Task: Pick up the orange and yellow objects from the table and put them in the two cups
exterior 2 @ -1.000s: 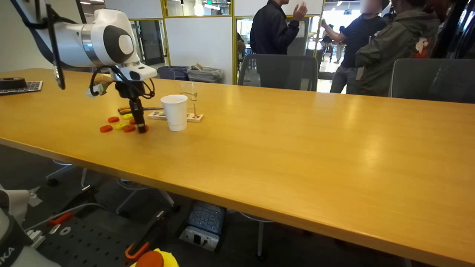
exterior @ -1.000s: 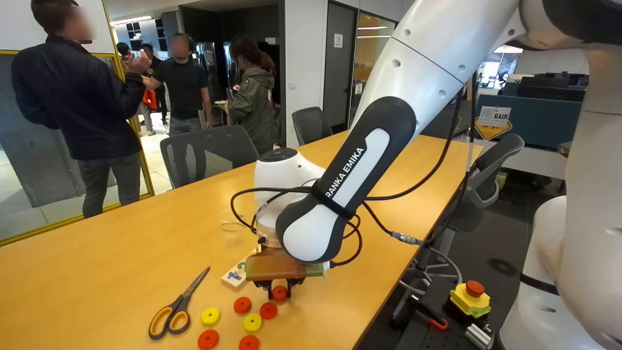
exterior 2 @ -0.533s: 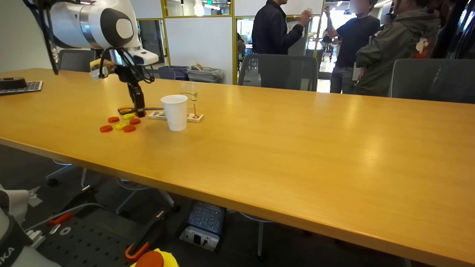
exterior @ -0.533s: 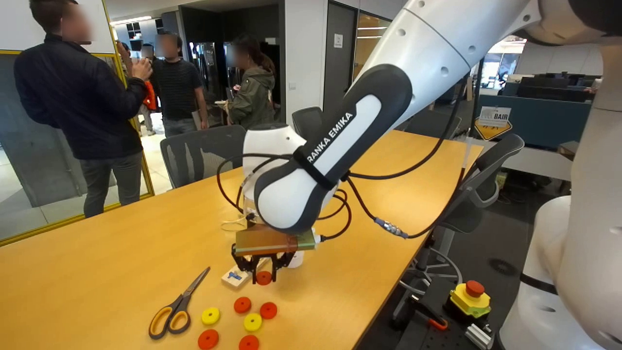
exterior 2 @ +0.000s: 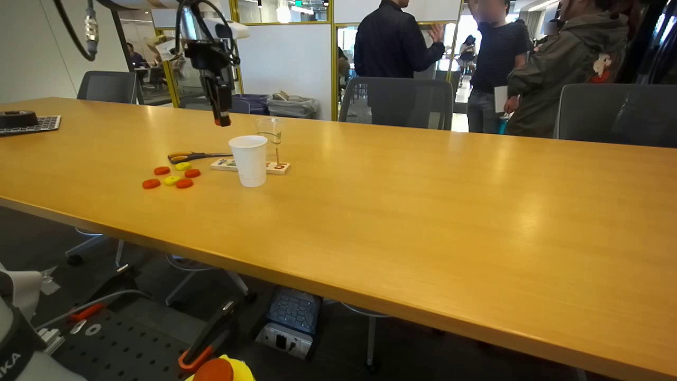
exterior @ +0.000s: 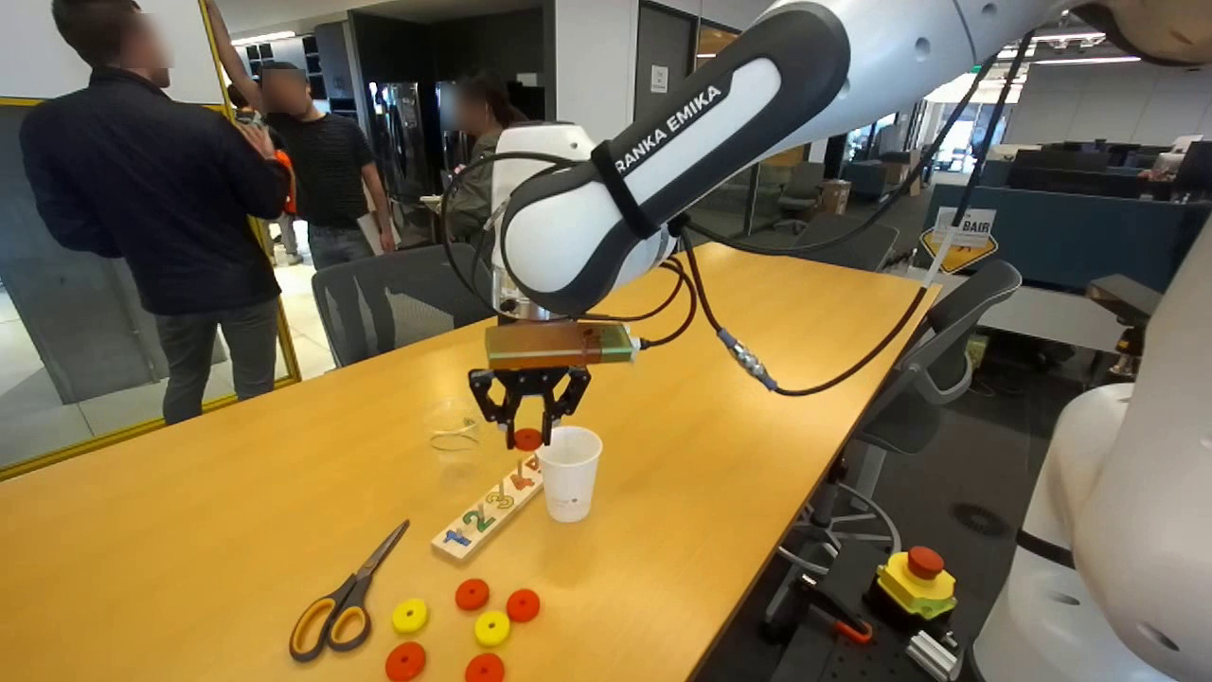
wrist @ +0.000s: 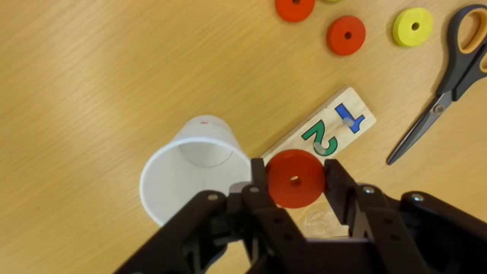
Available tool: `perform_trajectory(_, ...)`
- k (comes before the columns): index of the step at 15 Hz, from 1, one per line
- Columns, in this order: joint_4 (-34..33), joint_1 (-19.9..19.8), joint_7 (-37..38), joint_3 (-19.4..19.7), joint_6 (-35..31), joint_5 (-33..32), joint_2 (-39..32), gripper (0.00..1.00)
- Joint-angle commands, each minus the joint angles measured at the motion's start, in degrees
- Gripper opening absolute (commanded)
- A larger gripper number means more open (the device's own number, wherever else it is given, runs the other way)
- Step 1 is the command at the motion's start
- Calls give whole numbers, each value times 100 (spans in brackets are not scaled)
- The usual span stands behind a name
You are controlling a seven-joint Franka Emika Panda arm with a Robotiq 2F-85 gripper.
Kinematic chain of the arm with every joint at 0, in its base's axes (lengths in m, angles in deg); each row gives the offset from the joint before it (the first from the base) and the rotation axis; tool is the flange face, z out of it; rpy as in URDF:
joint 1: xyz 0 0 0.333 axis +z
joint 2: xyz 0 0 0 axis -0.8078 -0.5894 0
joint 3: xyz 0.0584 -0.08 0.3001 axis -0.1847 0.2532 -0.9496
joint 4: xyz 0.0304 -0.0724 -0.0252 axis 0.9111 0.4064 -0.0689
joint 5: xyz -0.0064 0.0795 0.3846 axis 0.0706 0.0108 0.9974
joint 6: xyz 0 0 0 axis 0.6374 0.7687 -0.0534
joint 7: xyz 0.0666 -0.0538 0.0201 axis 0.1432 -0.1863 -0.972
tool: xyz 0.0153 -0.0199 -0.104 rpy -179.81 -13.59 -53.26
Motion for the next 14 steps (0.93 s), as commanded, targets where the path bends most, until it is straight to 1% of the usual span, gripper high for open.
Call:
perform_trajectory(1, -212, -257, -385, 104, 251, -161, -13, 24)
perform_trajectory(4, -264, -425, -616, 202, 317, -156, -147, 24)
perform_trajectory(9, -334, -555, -873, 309, 390, -74, -352, 24)
perform_trajectory(10, -372, -560, -901, 319, 446, -38, -396, 67)
perform_trajectory(11, -396, -564, -938, 328, 483, -19, -427, 69)
perform_trajectory(13, -455, -561, -1092, 339, 626, 86, -468, 81)
perform_trajectory(14, -460, -555, -1185, 337, 698, 134, -456, 90)
